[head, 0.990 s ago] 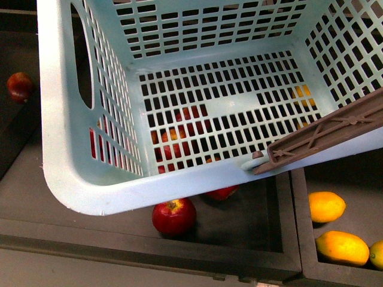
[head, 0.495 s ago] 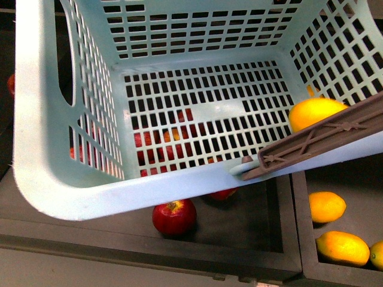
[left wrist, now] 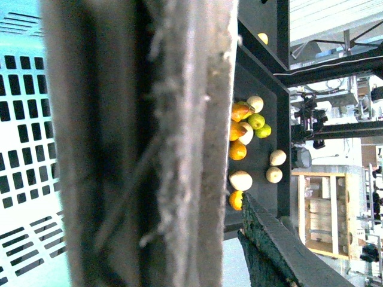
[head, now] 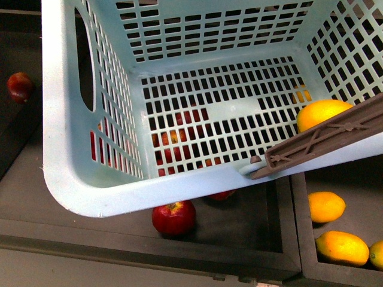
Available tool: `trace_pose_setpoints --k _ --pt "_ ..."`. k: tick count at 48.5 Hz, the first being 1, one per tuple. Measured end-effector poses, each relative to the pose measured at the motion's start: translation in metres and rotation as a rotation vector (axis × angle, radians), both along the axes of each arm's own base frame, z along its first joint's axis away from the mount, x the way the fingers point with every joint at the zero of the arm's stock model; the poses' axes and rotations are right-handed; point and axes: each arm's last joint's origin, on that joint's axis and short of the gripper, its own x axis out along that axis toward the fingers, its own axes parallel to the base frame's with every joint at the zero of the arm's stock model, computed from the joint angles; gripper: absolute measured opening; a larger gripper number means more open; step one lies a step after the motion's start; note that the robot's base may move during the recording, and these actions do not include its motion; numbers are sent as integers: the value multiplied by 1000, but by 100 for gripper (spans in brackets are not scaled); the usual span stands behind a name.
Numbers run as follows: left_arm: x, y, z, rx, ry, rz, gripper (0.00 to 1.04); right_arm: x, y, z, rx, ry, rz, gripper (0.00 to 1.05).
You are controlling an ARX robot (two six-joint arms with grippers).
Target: Pick lemon and mango into basket
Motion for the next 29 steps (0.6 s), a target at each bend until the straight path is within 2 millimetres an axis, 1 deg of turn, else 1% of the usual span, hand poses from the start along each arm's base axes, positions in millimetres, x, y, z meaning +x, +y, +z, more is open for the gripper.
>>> trace_pose_setpoints --k 1,5,8,12,29 --pt "0 0 0 1 0 1 29 -1 0 -1 0 0 1 24" --pt "0 0 0 3 -2 4 29 -10 5 -6 1 -3 -29 10" --pt "0 0 0 3 -2 3 29 -15 10 -9 -1 -2 -12 2" --pt "0 0 0 2 -2 3 29 -21 12 -13 3 -3 5 2" --pt "0 0 0 3 -2 1 29 -47 13 -27 3 -1 -1 2"
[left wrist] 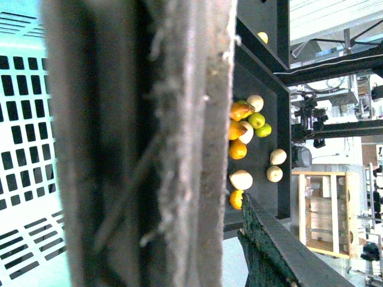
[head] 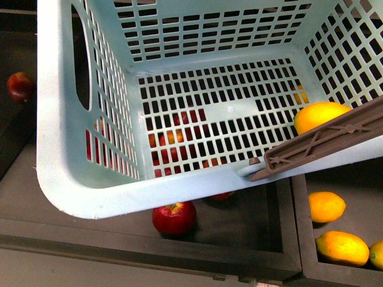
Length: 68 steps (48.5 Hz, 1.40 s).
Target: Pick lemon and mango into basket
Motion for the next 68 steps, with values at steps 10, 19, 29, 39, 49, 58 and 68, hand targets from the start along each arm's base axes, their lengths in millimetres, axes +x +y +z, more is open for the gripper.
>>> trace_pose_setpoints --k 10,19,29,39,49,58,68 --pt "0 0 0 2 -2 2 29 -5 0 -2 0 -7 0 32" --pt "0 0 0 2 -2 4 29 -5 0 -2 0 -7 0 60" --pt "-1 -1 0 2 -2 0 29 -5 0 -2 0 -5 -3 94" --pt "-4 -5 0 -15 17 -26 29 -5 0 -2 3 -5 -4 96" --pt "-3 -3 0 -8 9 -6 29 -5 0 -2 3 -5 0 96" --pt "0 -1 -1 4 2 12 29 -5 0 -3 3 -3 0 96" --pt "0 -1 0 4 1 7 29 -5 0 -3 4 -3 1 96"
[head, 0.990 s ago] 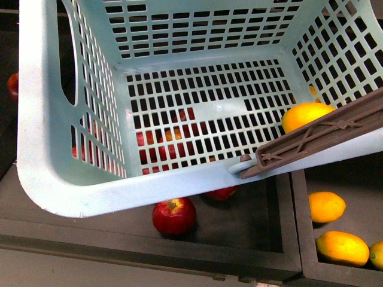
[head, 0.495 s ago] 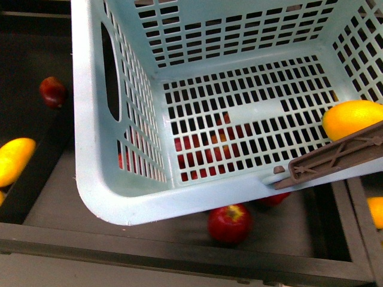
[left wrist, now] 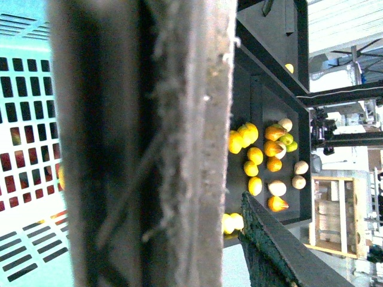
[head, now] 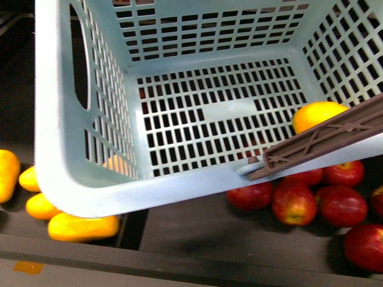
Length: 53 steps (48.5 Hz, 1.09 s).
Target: Pick lemon and mango into basket
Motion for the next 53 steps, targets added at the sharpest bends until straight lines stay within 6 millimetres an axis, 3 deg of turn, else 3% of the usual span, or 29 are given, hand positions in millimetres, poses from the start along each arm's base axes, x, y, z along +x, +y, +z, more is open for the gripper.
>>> trace_pose_setpoints --k 53 --pt "0 0 1 -5 1 -7 29 0 0 0 0 1 1 96"
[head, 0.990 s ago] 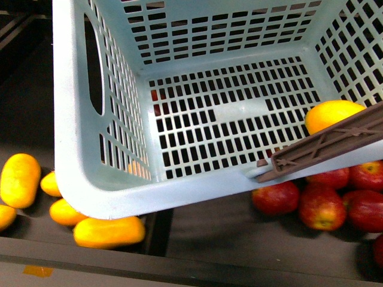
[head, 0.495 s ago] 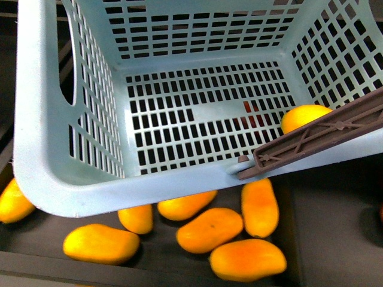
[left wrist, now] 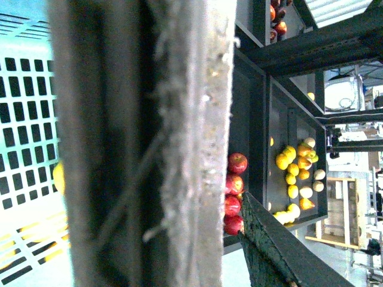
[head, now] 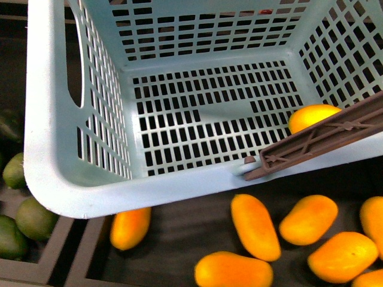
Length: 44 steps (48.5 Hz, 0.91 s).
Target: Pick lemon and mango into basket
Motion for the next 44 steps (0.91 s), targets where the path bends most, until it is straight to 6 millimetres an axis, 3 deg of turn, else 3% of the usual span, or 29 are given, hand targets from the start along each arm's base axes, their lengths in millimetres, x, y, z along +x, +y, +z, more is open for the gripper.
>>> trace_pose_setpoints --k 22,24,28,31,38,44 --pt "5 5 0 19 -20 27 29 0 0 0 0 1 5 96" --pt "5 5 0 14 -15 24 29 3 1 -1 42 77 -68 96" --pt "3 4 0 6 -5 20 29 11 -5 7 143 283 -446 96" --pt "1 2 0 7 -7 12 29 11 -17 12 178 315 -682 96" --pt "1 1 0 1 0 2 29 20 -40 23 256 239 -781 96" --pt "-1 -2 0 -4 4 -12 29 35 -64 12 269 281 -807 96"
